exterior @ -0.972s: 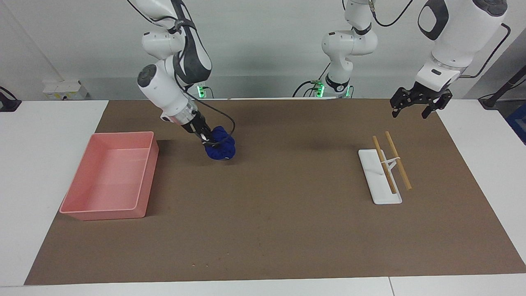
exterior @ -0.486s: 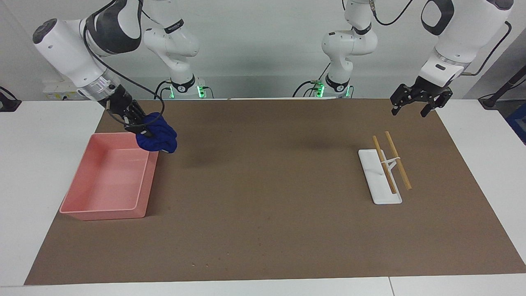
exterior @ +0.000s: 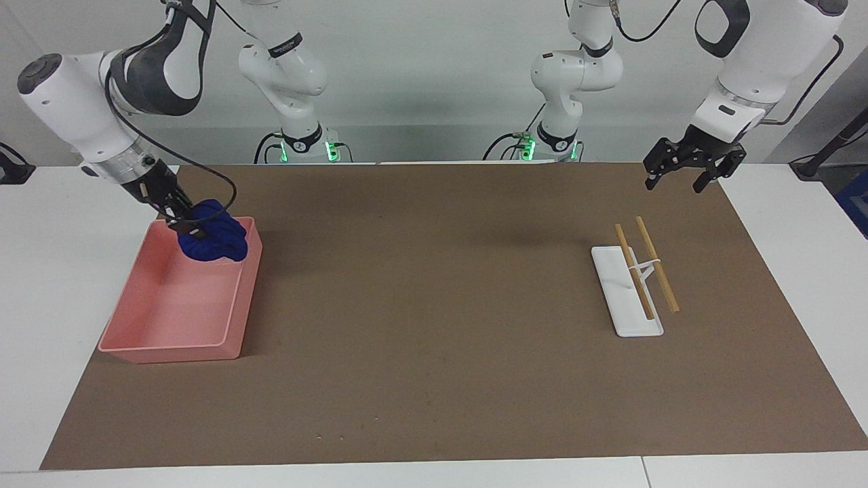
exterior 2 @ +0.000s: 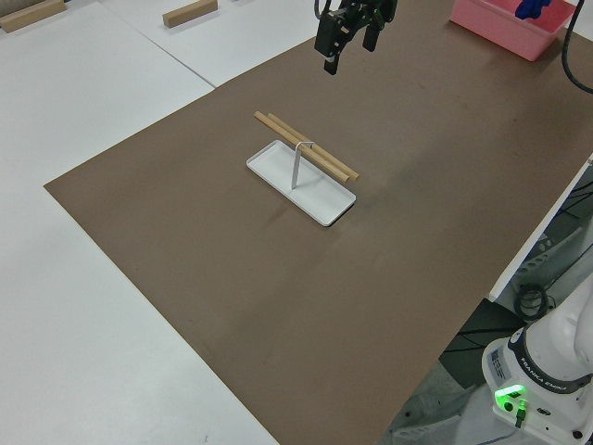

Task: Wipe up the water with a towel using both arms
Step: 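Carry the blue cloth with the right gripper into the pink bin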

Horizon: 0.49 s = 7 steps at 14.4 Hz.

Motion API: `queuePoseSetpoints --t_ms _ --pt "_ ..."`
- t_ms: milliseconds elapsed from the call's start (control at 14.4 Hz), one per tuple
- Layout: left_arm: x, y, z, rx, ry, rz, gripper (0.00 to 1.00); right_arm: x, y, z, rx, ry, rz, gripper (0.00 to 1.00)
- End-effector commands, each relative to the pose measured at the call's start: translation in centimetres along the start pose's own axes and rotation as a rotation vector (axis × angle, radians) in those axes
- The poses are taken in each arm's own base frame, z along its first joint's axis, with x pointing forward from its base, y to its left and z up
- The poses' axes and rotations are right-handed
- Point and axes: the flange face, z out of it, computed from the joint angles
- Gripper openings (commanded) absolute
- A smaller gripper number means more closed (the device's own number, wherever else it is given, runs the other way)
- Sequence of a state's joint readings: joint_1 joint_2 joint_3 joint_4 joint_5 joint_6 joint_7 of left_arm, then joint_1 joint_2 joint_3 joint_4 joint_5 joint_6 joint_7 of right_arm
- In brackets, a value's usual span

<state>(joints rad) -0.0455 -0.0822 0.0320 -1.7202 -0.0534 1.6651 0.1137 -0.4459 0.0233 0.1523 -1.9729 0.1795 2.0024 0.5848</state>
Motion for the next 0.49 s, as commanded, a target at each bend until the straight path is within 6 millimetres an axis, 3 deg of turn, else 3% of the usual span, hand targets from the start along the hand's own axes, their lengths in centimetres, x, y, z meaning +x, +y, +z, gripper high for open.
queuePoseSetpoints --t_ms 0,278,417 --pt "-0.5 0.0 -0.5 -0.014 -0.002 0.000 1.00 2.9 1.0 3.3 -0.020 -0.001 -0.080 0.00" --pt "-0.5 0.1 -0.4 -0.014 -0.004 0.001 1.00 3.0 1.9 7.6 -0.051 0.010 -0.117 0.00" --pt "-0.5 0.3 -0.5 -0.012 -0.001 0.003 1.00 2.9 2.2 8.4 -0.079 0.037 -0.200 0.00"
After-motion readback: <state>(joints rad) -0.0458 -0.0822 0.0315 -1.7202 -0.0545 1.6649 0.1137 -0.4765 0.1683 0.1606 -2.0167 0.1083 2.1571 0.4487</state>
